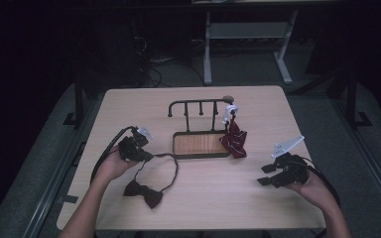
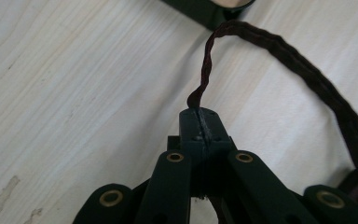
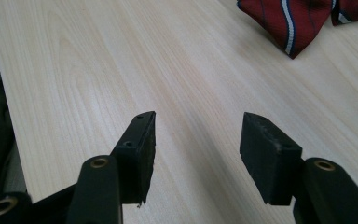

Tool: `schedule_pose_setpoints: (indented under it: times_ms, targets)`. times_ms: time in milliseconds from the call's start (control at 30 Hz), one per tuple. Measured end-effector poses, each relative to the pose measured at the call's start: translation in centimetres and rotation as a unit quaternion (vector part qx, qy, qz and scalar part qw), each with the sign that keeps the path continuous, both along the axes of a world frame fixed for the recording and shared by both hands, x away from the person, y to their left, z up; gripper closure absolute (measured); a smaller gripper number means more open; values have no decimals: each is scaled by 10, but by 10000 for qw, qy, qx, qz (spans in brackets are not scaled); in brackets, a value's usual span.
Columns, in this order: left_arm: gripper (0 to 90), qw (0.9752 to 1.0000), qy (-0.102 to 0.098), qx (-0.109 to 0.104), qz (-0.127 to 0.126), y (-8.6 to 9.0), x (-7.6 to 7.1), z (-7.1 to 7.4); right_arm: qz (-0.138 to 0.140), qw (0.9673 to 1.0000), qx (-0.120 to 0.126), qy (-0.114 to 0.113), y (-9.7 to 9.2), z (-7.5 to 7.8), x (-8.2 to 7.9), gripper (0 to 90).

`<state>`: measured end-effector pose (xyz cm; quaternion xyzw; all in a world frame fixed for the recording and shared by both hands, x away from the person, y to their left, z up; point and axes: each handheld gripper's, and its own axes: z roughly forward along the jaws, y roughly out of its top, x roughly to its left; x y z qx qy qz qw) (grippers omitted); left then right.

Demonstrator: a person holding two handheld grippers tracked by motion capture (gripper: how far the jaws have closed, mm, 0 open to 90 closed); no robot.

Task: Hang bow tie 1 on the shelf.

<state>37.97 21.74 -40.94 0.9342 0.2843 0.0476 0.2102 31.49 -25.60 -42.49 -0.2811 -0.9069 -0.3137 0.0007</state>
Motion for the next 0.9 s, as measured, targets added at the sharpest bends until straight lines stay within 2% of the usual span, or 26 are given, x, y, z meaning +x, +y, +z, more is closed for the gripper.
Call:
schedule_pose_setpoints:
  times_ms: [300,567,733,900]
  targets:
    - [900,9998,79,-132,-120,3,-4,9,-140,9999,2,-47,-4,1,-2,439]
    - [900,9995,13,-203,-247,4,-11,21,-96,9999,-12,-78,-2,2,-2,440]
    - [900,9993,-32,-139,-333,3,-15,30,-100,9999,-47,-103,-1,2,-3,440]
    - [900,9990,-58,-184,-397,2,-19,39,-119,9999,-18,-117,-3,3,-3,439]
